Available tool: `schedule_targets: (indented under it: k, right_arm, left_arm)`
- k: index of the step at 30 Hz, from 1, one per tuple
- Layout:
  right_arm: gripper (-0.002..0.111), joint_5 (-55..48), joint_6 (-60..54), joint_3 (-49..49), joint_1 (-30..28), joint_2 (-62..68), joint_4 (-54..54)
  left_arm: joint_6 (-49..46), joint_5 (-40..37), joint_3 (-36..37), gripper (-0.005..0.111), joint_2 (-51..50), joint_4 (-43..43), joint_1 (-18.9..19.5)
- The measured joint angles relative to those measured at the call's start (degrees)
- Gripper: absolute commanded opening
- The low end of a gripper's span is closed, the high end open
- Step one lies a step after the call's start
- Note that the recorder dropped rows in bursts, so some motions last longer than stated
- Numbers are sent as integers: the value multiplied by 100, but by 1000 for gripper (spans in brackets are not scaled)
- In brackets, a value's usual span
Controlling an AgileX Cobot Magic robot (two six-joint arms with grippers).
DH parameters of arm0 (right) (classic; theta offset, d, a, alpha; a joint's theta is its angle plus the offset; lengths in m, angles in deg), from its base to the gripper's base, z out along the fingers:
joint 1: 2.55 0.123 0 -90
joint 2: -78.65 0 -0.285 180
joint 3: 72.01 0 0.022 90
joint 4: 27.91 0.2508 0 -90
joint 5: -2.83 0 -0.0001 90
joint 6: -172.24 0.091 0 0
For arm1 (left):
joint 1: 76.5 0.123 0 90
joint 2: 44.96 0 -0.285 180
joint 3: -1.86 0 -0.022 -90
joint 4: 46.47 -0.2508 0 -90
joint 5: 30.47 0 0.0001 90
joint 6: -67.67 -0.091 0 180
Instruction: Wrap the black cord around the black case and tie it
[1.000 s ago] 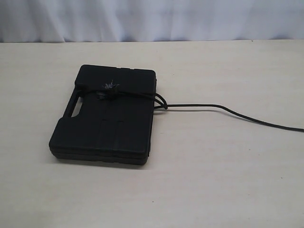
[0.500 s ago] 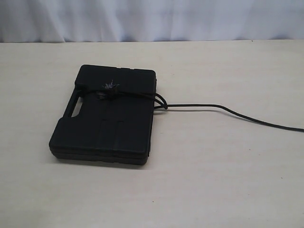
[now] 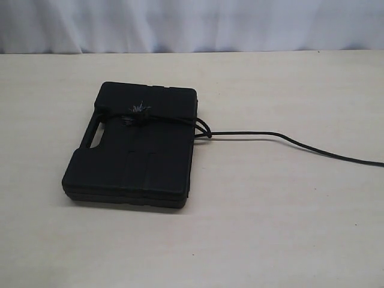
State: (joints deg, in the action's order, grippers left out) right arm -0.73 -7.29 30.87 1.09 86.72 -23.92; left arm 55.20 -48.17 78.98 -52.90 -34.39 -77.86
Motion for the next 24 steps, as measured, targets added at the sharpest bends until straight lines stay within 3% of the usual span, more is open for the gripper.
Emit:
schedule_targets:
  k: [24]
  right_arm:
    - [4,0,0,0,0,0,0]
  left_arm:
    - [0,-11,0,0,0,-276,0]
